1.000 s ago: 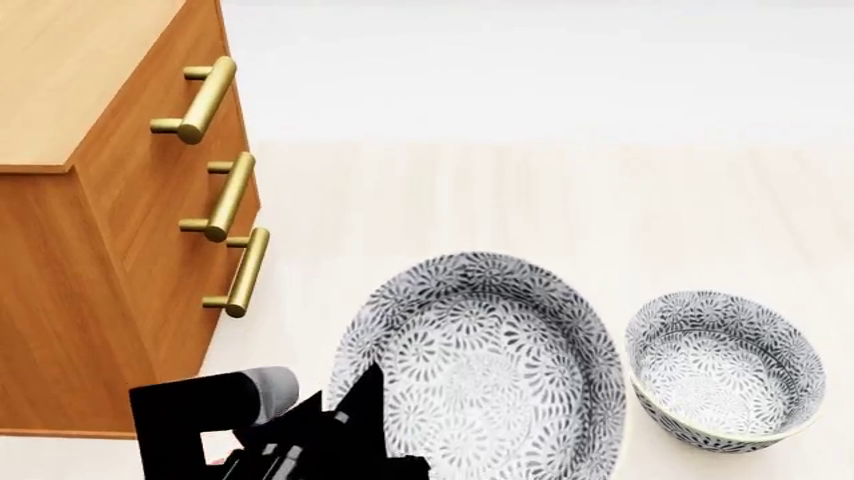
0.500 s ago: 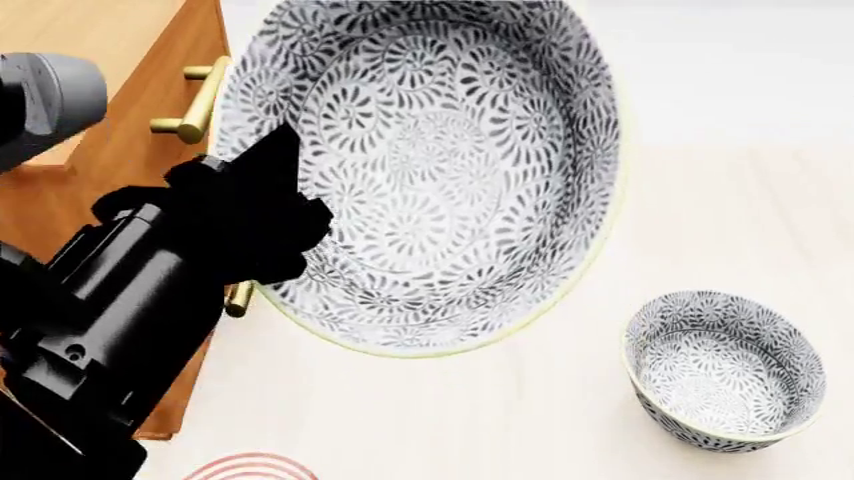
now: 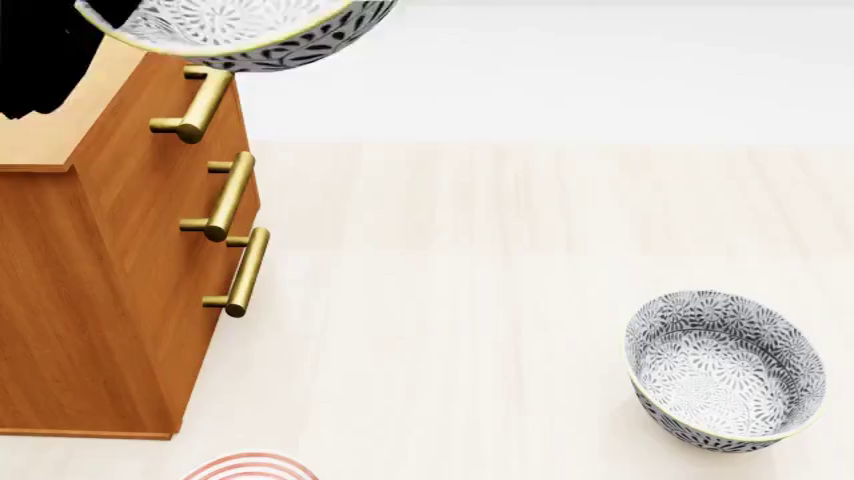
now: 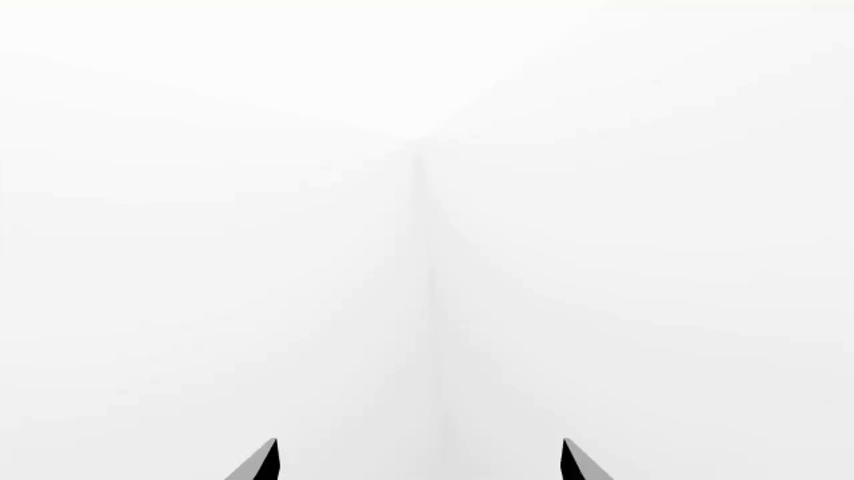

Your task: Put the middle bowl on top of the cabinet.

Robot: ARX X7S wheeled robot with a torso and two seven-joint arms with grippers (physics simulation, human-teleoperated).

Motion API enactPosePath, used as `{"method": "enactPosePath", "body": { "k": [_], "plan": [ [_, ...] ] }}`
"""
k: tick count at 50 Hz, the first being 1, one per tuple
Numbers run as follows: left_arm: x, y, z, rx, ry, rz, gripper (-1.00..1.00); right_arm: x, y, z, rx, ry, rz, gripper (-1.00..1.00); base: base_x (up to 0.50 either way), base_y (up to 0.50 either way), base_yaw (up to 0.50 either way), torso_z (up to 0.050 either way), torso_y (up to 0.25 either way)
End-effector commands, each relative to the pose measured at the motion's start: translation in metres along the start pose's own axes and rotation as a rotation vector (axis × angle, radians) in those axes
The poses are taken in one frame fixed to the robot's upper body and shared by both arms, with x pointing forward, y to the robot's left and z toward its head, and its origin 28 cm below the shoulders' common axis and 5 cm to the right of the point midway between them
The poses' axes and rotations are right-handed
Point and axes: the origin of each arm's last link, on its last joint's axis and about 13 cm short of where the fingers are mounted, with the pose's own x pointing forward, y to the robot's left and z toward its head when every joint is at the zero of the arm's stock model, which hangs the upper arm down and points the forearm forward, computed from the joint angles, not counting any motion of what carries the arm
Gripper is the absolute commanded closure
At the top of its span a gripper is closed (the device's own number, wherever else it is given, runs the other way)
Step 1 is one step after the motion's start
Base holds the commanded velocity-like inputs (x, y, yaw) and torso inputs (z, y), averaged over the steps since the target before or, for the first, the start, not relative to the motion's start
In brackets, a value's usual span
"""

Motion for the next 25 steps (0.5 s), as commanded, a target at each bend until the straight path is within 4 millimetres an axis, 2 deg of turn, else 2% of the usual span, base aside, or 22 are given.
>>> {"method": "enactPosePath", "body": {
  "k": [1,8,13,14,21,25],
  "plan": [
    [0.024,-0.015,0.042,-0.083,0.008,0.190,1.00,0.000,0.001,0.001,0.000,0.003,0.002,-1.00,0.00,0.00,0.00,0.000,0.000],
    [0.037,-0.025,0.060,-0.134,0.000,0.224,1.00,0.000,0.000,0.001,-0.001,0.006,0.002,-1.00,0.00,0.00,0.00,0.000,0.000],
    [0.051,-0.029,0.068,-0.055,-0.052,0.306,1.00,-0.001,-0.002,0.002,0.000,0.004,-0.003,-1.00,0.00,0.00,0.00,0.000,0.000],
    [0.055,-0.028,0.073,-0.039,-0.119,0.329,1.00,-0.001,-0.002,0.002,0.001,0.003,-0.002,-1.00,0.00,0.00,0.00,0.000,0.000],
    [0.083,-0.014,0.083,-0.016,-0.177,0.436,1.00,-0.001,-0.003,0.003,0.002,-0.001,-0.009,-1.00,0.00,0.00,0.00,0.000,0.000],
    [0.091,-0.008,0.085,-0.016,-0.187,0.472,1.00,-0.001,-0.002,0.002,0.001,-0.001,-0.006,-1.00,0.00,0.00,0.00,0.000,0.000]
  ]
}}
